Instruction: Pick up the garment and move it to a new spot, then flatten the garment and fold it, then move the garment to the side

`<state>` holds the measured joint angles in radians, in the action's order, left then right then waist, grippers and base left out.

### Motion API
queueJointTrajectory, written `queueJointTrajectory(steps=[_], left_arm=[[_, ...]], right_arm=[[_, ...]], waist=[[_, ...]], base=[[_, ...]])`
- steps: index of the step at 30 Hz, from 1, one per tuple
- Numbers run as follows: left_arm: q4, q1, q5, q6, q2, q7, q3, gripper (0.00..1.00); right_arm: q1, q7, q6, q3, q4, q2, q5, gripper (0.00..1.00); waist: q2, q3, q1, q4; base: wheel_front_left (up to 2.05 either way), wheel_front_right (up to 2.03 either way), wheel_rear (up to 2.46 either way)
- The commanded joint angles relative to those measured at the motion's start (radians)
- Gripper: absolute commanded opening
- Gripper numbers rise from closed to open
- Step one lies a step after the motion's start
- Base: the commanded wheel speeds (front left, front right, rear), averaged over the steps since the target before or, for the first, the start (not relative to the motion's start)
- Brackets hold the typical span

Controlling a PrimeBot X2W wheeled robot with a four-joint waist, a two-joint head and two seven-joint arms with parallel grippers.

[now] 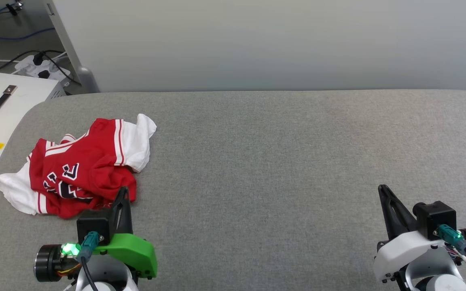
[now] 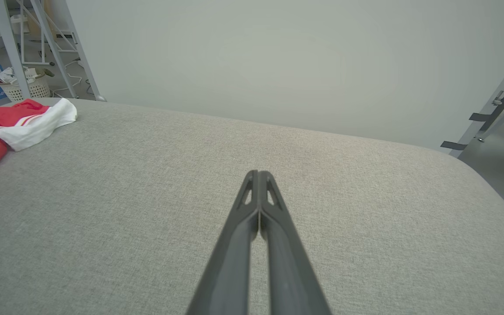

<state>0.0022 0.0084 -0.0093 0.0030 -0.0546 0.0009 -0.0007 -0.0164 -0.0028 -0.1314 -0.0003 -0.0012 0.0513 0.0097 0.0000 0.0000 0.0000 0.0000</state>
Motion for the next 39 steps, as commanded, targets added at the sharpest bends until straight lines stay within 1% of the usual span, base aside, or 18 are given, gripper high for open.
queueJointTrajectory(steps=[1,15,16,39], left_arm=[[-0.002,-0.008,0.009,-0.003,0.004,-0.001,0.001,0.00],[-0.002,-0.008,0.009,-0.003,0.004,-0.001,0.001,0.00],[0.000,0.000,0.000,0.000,0.000,-0.001,0.000,1.00],[-0.006,-0.009,-0.022,0.019,0.001,-0.042,-0.008,1.00]], right_arm=[[0.016,0.003,0.001,0.000,0.001,-0.001,-0.010,0.00],[0.016,0.003,0.001,0.000,0.001,-0.001,-0.010,0.00],[0.000,-0.001,0.000,0.000,0.000,0.000,0.001,1.00],[0.010,-0.041,0.000,-0.008,-0.024,0.000,0.059,1.00]], waist=[[0.0000,0.000,0.0000,0.000],[0.0000,0.000,0.0000,0.000],[0.0000,0.000,0.0000,0.000],[0.0000,0.004,0.0000,-0.001]], base=[[0.00,0.00,0.00],[0.00,0.00,0.00],[0.00,0.00,0.00],[0.00,0.00,0.00]])
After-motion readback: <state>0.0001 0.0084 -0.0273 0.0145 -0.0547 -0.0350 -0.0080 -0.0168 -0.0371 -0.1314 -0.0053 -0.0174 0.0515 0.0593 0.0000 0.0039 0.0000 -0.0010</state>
